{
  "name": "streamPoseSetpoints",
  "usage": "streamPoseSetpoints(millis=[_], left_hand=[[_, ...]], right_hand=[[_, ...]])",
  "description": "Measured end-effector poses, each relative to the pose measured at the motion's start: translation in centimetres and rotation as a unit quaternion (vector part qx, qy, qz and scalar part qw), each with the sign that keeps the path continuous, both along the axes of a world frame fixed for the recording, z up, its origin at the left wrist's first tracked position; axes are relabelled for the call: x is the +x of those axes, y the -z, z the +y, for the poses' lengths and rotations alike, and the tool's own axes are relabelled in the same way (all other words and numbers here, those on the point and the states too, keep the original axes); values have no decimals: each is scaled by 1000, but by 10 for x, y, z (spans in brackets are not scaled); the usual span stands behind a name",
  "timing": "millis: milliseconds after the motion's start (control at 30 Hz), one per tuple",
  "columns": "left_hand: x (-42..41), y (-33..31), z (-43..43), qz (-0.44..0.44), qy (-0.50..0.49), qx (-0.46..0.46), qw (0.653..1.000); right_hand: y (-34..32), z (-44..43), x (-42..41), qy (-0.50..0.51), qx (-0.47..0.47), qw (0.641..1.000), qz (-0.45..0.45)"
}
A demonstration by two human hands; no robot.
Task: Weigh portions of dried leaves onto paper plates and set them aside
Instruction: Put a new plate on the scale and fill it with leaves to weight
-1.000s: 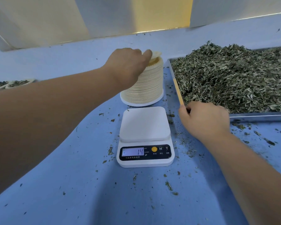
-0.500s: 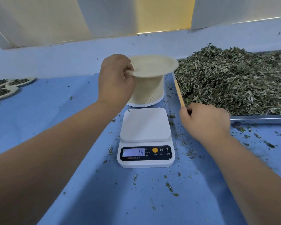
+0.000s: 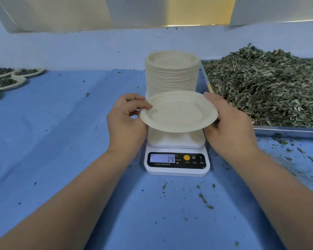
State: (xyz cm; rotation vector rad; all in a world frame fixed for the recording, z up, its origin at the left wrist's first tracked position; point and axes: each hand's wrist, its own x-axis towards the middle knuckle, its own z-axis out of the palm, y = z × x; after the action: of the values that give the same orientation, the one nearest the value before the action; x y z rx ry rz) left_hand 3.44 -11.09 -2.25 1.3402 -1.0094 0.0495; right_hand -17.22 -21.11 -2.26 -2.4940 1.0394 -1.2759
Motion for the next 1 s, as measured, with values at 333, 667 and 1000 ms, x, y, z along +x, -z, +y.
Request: streamPoseSetpoints(millis=[333, 667, 1000], left_hand=[[23, 2, 3, 219, 116, 81, 965], [19, 5, 2, 227, 84, 109, 964], [25, 6, 1, 292, 64, 116, 947]], right_hand=[[3, -4, -7, -33, -15, 997, 63], [2, -10, -15, -24, -72, 986, 147], [3, -12, -17, -9, -16, 985, 169]])
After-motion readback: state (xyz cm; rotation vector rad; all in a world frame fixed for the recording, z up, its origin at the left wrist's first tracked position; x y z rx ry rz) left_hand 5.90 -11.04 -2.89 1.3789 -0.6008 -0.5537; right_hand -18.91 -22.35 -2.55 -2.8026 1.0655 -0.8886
